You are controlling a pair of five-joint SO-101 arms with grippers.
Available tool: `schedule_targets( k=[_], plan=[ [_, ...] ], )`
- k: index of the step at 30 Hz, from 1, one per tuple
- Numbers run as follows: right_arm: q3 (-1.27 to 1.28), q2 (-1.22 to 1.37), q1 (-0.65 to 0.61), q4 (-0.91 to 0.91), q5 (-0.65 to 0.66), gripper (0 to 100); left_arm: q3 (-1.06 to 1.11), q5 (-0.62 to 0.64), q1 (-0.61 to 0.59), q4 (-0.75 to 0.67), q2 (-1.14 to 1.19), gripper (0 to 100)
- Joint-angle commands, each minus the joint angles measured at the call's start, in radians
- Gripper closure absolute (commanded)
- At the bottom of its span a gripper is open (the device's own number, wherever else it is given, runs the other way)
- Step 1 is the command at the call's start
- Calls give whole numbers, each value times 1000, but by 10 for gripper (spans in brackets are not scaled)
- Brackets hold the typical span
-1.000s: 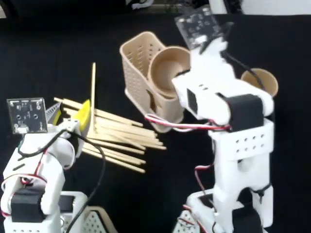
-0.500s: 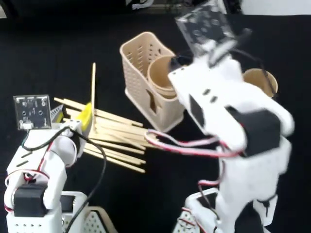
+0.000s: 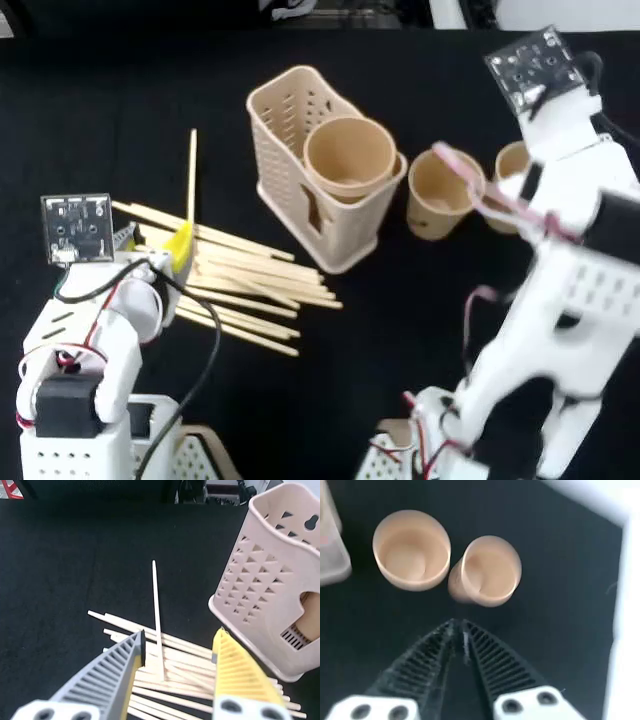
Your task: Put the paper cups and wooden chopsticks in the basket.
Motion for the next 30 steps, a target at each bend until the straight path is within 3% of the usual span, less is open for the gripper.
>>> schedule_targets(
  k=[1, 4, 8, 13, 19, 27, 30],
  plan=[
    [51, 79, 89, -69, 138, 925, -5, -2, 15, -17, 2, 770],
    [47, 179, 106, -83, 261, 848, -5, -2, 15, -17, 2, 770],
    [28, 294, 107, -137, 279, 792, -4, -5, 15, -17, 2, 770],
    [-31, 437, 89, -218, 292, 790, -4, -6, 15, -15, 3, 770],
    [-101, 598, 71, -235, 414, 790, -4, -8, 15, -12, 2, 770],
    [-220, 791, 8, -287, 416, 795, -2, -8, 15, -11, 2, 770],
    [-278, 846, 8, -288, 416, 867, 12, -9, 15, -18, 2, 770]
  ],
)
